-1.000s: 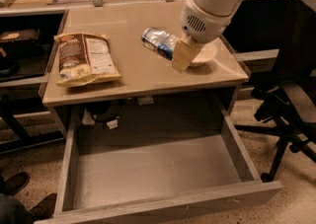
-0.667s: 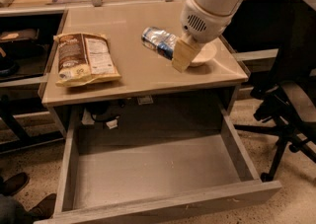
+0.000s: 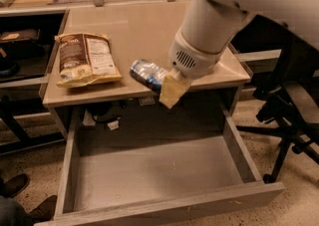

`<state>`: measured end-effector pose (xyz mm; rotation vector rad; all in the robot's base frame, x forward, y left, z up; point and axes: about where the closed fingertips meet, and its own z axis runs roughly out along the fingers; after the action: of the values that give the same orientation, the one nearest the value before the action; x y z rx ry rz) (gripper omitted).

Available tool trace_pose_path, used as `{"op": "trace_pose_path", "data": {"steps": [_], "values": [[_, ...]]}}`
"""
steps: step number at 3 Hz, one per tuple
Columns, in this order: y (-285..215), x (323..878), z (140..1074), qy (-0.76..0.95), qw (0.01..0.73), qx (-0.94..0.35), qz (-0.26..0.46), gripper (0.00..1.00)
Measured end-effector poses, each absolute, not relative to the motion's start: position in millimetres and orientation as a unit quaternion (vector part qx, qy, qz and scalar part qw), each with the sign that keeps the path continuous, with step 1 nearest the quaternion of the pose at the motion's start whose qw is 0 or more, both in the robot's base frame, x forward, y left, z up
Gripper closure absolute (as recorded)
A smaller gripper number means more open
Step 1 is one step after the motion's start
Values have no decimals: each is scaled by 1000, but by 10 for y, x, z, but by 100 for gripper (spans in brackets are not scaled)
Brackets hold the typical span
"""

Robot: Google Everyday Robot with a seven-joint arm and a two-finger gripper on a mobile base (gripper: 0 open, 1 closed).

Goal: Place redbull can into top drawer

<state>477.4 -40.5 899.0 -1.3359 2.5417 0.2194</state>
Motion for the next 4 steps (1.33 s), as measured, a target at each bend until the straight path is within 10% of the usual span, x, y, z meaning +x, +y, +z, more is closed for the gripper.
{"op": "trace_pose_path", "data": {"steps": [4], "values": [[119, 4037, 8111, 872, 70, -448, 185, 100]]}}
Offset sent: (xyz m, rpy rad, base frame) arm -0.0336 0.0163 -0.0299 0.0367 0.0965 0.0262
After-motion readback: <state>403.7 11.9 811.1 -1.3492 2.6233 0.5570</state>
